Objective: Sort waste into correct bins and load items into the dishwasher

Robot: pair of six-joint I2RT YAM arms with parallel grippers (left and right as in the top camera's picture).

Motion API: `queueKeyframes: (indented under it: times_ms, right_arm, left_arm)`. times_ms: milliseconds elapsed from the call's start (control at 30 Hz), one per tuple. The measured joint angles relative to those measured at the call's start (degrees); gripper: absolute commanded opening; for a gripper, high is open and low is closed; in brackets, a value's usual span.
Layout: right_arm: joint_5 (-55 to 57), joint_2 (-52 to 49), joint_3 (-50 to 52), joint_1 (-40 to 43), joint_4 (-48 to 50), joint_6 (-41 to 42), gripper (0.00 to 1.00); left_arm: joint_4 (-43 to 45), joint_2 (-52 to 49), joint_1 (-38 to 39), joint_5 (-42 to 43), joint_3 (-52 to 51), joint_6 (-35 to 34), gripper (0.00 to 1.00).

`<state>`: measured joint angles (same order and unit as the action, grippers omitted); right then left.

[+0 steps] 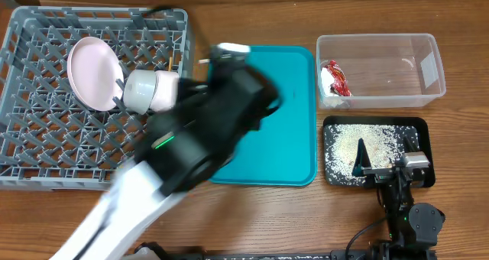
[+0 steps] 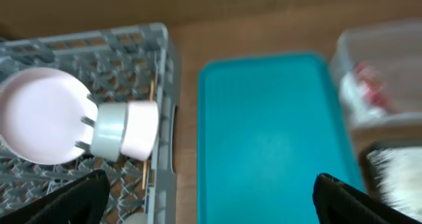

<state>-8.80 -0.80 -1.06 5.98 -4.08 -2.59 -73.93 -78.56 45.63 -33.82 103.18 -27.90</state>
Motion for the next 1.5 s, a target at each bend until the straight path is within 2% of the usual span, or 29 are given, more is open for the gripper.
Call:
queueKeyframes:
  times_ms: [133, 267, 400, 600, 733, 800, 933, 1133, 1333, 1500]
  right_arm:
    - [-0.02, 0.0, 0.0, -0.02, 0.04, -0.02, 1.0]
    - [-0.02, 0.0, 0.0, -0.02, 0.0, 0.0, 1.0]
    - [0.0, 0.0, 0.0, -0.02, 0.0, 0.0, 1.0]
    - [0.0, 0.0, 0.0, -0.02, 0.02, 0.0, 1.0]
    - [-0.02, 0.02, 0.0, 0.0, 0.0, 0.0, 1.0]
    - [-0.04, 0.0, 0.0, -0.02, 0.0, -0.04, 1.0]
    - [-0.02, 0.0, 0.0, 0.0, 0.04, 0.0, 1.0]
    - [-0.04, 0.0, 0.0, -0.02, 0.02, -0.02, 1.0]
    - [-0.04, 0.02, 0.0, -0.02, 0.0, 0.0, 1.0]
    - [-0.02, 0.0, 0.0, -0.02, 0.02, 0.0, 1.0]
  left_arm:
    - [-1.01, 9.92, 0.0, 0.74, 1.42, 0.0, 1.0]
    - [-4.52, 15.45, 0.0, 1.55, 1.64, 0.0, 1.0]
    - [-8.39, 17.42, 0.0, 2.14, 1.64, 0.0, 1.0]
    - [-5.9, 19.54, -0.24, -0.94, 1.01, 0.02, 1.0]
    - [4.09, 21.09, -5.25, -3.52, -3.61, 0.98, 1.0]
    - [14.78, 22.91, -10.56, -0.79, -9.53, 4.61, 1.0]
    - [34.16, 28.52, -22.45, 11.72, -25.0, 13.22, 1.0]
    - [51.06, 41.24, -31.01, 23.39, -47.47, 19.19, 1.0]
    - [61.86, 55.28, -34.64, 27.82, -64.81, 20.7, 1.0]
    - [64.0, 65.07, -37.35, 29.35, -75.38, 20.92, 1.0]
